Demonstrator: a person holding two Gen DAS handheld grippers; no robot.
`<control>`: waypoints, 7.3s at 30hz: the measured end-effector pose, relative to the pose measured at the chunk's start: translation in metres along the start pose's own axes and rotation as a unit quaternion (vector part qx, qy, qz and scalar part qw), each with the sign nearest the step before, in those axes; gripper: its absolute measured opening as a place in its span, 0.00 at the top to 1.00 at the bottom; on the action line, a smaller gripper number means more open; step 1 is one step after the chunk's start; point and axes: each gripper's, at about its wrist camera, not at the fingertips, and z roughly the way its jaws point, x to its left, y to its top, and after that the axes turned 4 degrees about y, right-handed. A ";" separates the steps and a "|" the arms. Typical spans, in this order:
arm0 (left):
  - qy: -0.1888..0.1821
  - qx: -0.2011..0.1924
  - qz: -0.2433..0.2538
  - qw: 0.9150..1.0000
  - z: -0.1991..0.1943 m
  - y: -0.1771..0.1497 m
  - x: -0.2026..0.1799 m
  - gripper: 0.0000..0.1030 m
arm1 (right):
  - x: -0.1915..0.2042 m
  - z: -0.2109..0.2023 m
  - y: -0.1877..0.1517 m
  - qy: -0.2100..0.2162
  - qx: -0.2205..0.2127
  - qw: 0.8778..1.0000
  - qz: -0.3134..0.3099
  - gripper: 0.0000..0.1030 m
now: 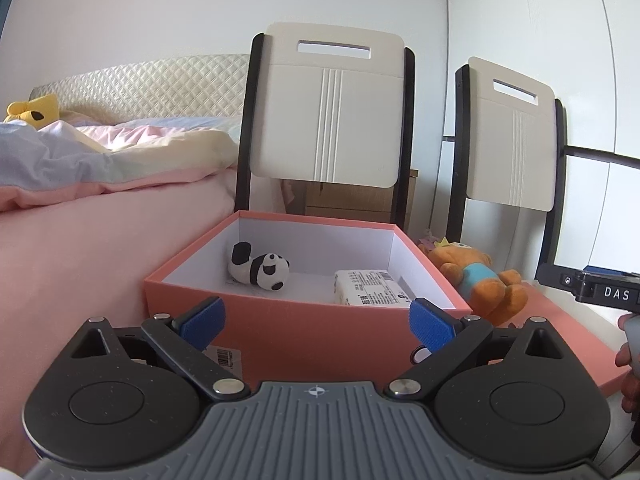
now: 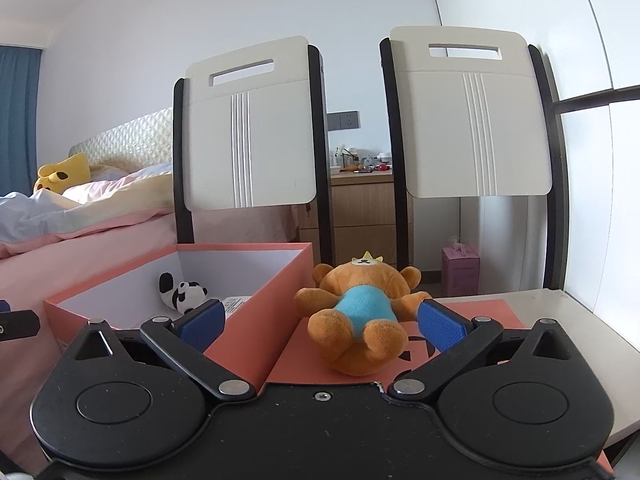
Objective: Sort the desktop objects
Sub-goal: 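Withdraw the right gripper from the bear while the left gripper moves toward the teddy bear, then lower the left gripper onto the brown teddy bear and close on it, then lift the teddy bear with the left gripper and carry it over the box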
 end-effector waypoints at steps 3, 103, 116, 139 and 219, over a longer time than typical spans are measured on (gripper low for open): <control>-0.003 -0.003 0.004 1.000 0.000 -0.001 -0.003 0.03 | -0.001 -0.002 0.001 -0.001 -0.004 1.000 0.002 0.01; -0.019 0.104 0.044 0.993 0.201 -0.016 -0.259 0.03 | -0.129 -0.067 0.018 -0.125 -0.073 0.977 0.159 0.01; -0.049 0.108 0.024 0.993 0.198 -0.005 -0.240 0.39 | -0.126 -0.067 0.019 -0.131 -0.078 0.976 0.154 0.01; -0.127 0.115 -0.004 0.985 0.171 0.008 -0.201 0.44 | -0.127 -0.072 0.019 -0.127 -0.074 0.976 0.162 0.01; -0.085 0.033 0.038 0.995 0.126 0.050 -0.119 0.30 | -0.090 -0.040 0.017 -0.083 -0.012 0.989 0.125 0.01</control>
